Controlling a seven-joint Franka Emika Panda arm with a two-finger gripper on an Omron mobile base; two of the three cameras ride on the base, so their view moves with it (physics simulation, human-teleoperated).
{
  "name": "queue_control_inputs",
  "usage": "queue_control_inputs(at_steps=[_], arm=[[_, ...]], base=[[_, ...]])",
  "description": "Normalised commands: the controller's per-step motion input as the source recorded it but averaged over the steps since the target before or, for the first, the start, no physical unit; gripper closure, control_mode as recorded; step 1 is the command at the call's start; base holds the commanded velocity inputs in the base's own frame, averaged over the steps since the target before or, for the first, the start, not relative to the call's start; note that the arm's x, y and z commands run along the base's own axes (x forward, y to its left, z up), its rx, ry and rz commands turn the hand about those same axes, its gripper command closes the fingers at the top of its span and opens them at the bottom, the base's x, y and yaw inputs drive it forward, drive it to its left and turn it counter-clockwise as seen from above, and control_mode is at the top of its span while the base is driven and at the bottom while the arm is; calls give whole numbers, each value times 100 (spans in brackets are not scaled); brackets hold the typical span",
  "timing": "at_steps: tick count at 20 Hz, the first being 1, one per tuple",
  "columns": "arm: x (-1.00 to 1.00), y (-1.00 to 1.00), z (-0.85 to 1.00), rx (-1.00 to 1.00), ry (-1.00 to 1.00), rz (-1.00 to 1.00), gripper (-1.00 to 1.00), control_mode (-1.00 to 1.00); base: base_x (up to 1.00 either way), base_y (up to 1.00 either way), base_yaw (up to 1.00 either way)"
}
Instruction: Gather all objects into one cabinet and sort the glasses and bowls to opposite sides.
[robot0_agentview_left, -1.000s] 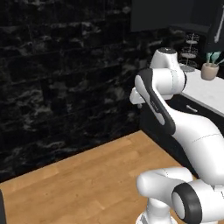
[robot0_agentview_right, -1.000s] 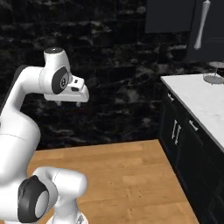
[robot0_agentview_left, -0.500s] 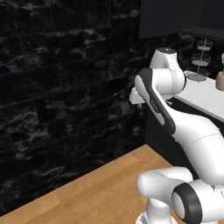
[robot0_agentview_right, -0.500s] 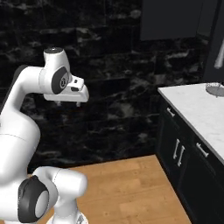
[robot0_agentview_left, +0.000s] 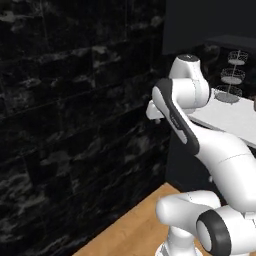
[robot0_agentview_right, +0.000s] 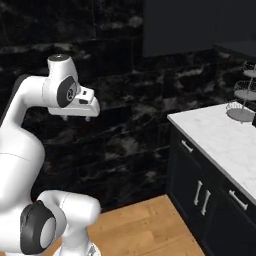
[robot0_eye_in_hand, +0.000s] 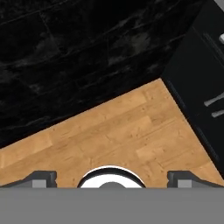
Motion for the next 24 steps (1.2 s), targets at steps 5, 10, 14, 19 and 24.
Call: queue_control_inputs(at_steps=[5,10,14,19,24], arm=[[0,0,0,0,0,0,-100,100],[0,0,0,0,0,0,-100,100],[0,0,0,0,0,0,-100,100],[0,0,0,0,0,0,-100,100],[0,0,0,0,0,0,-100,100]], base=[[96,1,-40],[58,-1,-42],[27,-15,-43],[17,-20,-42],[49,-8,-42]])
